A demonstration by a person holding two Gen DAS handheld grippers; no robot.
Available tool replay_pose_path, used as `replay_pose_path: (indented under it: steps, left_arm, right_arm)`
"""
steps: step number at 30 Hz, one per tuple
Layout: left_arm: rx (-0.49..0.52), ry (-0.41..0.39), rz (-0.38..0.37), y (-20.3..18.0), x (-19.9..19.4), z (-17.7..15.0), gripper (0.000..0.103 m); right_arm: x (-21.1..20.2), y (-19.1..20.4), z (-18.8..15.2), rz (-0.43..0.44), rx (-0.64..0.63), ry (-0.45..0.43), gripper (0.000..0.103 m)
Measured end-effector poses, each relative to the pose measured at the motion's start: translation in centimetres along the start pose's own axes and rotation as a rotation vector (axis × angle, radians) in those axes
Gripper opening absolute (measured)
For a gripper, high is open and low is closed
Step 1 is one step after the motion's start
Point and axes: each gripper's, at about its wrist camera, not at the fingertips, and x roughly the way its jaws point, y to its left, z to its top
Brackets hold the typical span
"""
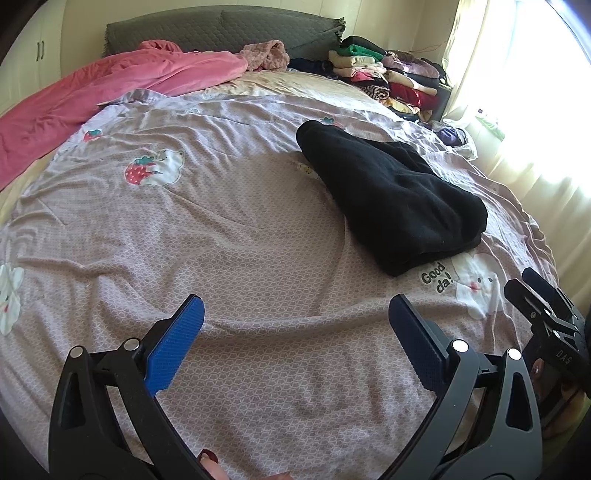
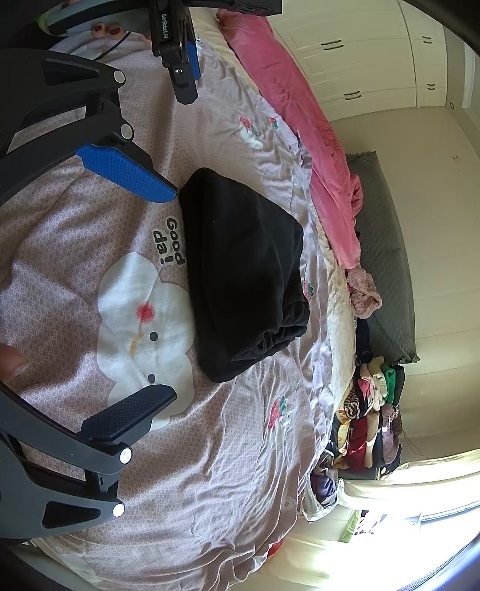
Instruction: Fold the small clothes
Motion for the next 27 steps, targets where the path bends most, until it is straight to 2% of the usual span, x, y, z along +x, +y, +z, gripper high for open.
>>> replay_pose_path:
  steps: [27]
  left_arm:
    - [0.009, 0.004, 0.008, 0.20, -0.11, 0.01, 0.094]
  right_arm:
    - [-0.03, -0.24, 0.05, -0.004, 0.004, -0.003, 0.098]
